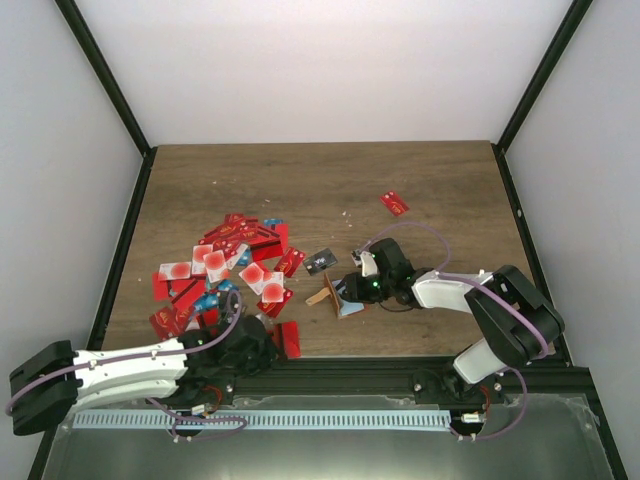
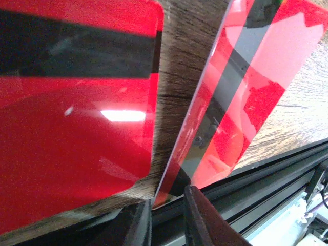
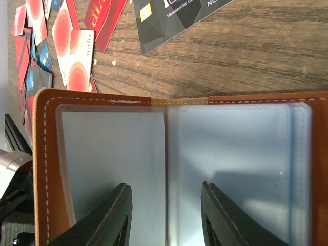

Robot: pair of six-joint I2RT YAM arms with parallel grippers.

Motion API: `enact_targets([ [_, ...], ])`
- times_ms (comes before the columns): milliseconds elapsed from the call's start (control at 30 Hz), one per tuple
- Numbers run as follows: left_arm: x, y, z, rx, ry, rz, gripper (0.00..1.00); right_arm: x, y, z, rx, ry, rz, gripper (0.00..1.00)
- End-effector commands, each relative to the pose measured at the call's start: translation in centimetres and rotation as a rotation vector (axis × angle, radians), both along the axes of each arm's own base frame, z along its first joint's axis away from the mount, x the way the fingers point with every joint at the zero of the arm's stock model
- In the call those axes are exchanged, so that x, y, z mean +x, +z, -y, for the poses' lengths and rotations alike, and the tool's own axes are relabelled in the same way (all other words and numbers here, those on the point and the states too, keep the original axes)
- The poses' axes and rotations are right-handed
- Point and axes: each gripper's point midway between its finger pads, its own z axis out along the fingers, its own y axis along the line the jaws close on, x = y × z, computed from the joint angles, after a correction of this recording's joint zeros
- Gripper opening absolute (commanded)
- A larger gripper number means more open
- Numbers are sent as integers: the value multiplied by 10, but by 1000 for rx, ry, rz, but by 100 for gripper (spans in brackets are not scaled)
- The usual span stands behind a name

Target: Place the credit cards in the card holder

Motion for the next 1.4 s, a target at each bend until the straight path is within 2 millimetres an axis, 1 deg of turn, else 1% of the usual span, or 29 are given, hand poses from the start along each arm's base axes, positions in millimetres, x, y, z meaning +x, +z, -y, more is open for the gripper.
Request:
enact_targets([
  [0,41,-4,-16,62,147,182,17,1,4,1,12,-1,9,39],
  [100,44,-2,-16,57,156,196,10,0,5,1,13,1,8,39],
  [267,45,6,-12,20,155,212,4,1,5,1,10,-1,7,39],
  [400,45,12,-9,-5,149,216,4,2,6,0,14,0,8,39],
  [467,46,22,-5,-39,147,231,4,2,8,-1,16,1,10,39],
  [567,48,27,-3,-44,143,247,4,4,10,-2,17,2,14,39],
  [633,53,37,0,-46,145,273,4,4,11,-2,22,5,15,39],
  [767,60,47,4,-38,137,315,4,4,12,-5,38,12,14,39],
  [867,65,62,12,-49,109,364,4,4,12,-7,39,18,6,39],
  [967,70,66,15,-15,86,395,4,4,12,-6,39,15,6,39],
  [1033,74,75,18,-10,70,425,4,3,11,-6,40,15,2,38],
  [1233,89,116,29,12,27,548,4,1,14,-10,48,13,-3,39],
  [1367,96,138,35,23,-16,632,4,1,18,-17,47,14,-10,38],
])
